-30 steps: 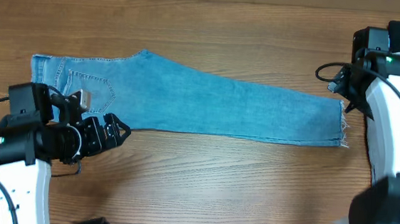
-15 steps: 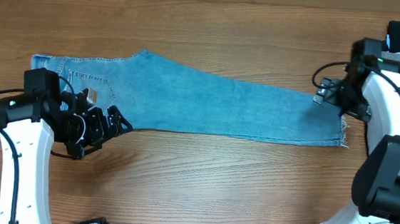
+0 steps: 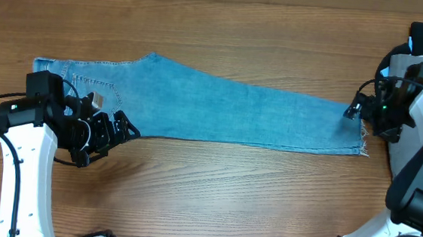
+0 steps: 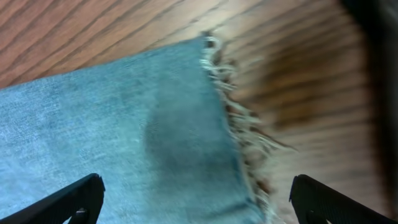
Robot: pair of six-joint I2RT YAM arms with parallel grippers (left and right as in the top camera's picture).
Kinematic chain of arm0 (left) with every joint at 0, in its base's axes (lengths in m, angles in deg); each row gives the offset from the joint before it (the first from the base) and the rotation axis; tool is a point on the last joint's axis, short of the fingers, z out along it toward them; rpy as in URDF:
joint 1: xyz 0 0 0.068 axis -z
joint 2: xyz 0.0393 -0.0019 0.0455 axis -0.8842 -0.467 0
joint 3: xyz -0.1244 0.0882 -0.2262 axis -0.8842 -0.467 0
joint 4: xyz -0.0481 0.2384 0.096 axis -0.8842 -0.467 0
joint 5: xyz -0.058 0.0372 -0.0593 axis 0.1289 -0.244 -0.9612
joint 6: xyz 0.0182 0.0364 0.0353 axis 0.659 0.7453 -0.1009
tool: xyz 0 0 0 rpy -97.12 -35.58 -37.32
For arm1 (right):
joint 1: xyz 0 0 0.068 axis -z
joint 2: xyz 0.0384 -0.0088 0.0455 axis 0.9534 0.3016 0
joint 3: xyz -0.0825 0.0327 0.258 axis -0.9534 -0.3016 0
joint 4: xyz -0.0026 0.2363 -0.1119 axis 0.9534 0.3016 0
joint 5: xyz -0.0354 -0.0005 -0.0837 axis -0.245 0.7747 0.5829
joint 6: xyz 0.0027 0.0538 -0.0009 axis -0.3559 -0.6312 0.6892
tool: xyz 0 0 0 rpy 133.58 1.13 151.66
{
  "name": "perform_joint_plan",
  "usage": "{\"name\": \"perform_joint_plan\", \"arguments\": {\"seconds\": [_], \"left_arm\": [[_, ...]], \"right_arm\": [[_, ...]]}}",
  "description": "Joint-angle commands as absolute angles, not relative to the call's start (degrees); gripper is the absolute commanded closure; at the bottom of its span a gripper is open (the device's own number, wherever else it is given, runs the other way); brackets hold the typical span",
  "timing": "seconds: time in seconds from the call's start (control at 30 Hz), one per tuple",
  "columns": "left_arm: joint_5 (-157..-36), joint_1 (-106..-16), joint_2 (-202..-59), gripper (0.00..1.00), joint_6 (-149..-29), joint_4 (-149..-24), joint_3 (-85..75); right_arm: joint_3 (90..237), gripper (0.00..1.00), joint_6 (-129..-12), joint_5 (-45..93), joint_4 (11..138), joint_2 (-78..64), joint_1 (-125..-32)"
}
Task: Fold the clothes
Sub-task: 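Grasp the frayed leg hem with the right gripper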
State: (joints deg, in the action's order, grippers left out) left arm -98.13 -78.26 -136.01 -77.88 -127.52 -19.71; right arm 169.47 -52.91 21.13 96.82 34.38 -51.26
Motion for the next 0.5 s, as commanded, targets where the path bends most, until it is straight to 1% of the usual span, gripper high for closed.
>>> {"name": "perform_joint_plan", "arguments": {"seconds": [0.0, 0.2, 0.27, 0.33, 0.4, 0.47], "left_arm": [[-98.4, -78.1, -136.4, 0.0, -78.2, -127.4, -20.0], [-98.4, -78.1, -136.4, 0.0, -78.2, -127.2, -20.0], [-98.4, -78.1, -136.4, 0.0, -78.2, -126.7, -20.0], [-98.4, -78.1, -136.4, 0.0, -78.2, -126.2, -20.0], [-98.4, -78.1, -136.4, 0.0, -78.2, -126.1, -20.0], [-98.4, -78.1, -136.4, 0.0, -78.2, -126.2, -20.0]], "right_arm": [[167.9, 0.0, -52.2, 20.1, 95.6, 36.3, -52.3], [167.6, 0.0, -52.3, 20.8, 95.1, 38.8, -52.2], [167.5, 0.03, -52.4, 20.7, 95.1, 39.4, -52.4], [166.7, 0.1, -52.6, 20.7, 94.7, 40.0, -52.6], [166.1, 0.2, -53.7, 20.7, 94.1, 40.6, -52.6], [165.8, 0.39, -53.9, 20.4, 94.0, 40.9, -52.6]]}}
